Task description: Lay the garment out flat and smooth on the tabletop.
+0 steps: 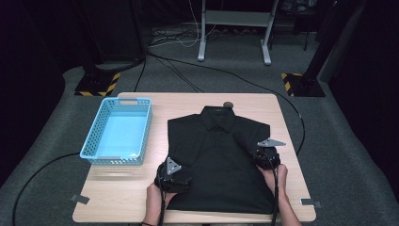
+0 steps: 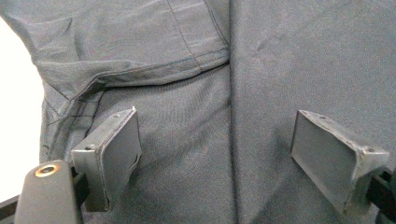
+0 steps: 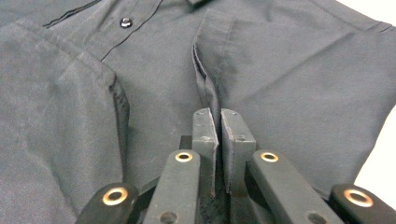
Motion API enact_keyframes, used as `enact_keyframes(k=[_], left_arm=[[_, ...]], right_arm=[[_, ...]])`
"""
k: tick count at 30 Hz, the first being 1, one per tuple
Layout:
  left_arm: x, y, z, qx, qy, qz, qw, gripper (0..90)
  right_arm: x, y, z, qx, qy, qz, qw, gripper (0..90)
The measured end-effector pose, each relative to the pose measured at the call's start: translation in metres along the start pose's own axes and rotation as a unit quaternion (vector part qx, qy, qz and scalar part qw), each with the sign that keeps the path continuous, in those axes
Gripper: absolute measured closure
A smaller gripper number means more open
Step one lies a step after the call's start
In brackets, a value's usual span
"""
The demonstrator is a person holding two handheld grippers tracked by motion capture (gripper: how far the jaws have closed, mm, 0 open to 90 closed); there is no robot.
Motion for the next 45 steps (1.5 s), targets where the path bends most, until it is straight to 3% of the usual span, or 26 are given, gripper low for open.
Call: enact_keyframes(k=[31,45], left_arm=[[0.000,0.000,0.000,0.000,-0.001,0.000,1.0000,16.1],[0.000,0.000,0.000,0.001,-0.001,0.000,1.0000,16.2]], right_arm=[[0.008,-0.042,-0.029,-0.032,0.019,-0.040,0.9985,85.9],[-0.005,-0.064,-0.053,-0.061,0.053,-0.062,0.9948,86.2]])
Point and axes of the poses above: each handheld gripper's, and its own axes: y roughly forward along the jaws, x roughly out of its top, z roughly to its left, the point moved 1 cm from there along y, roughly forward along the jaws, and after that the axes turned 10 degrees about x, right-handed, at the moved point
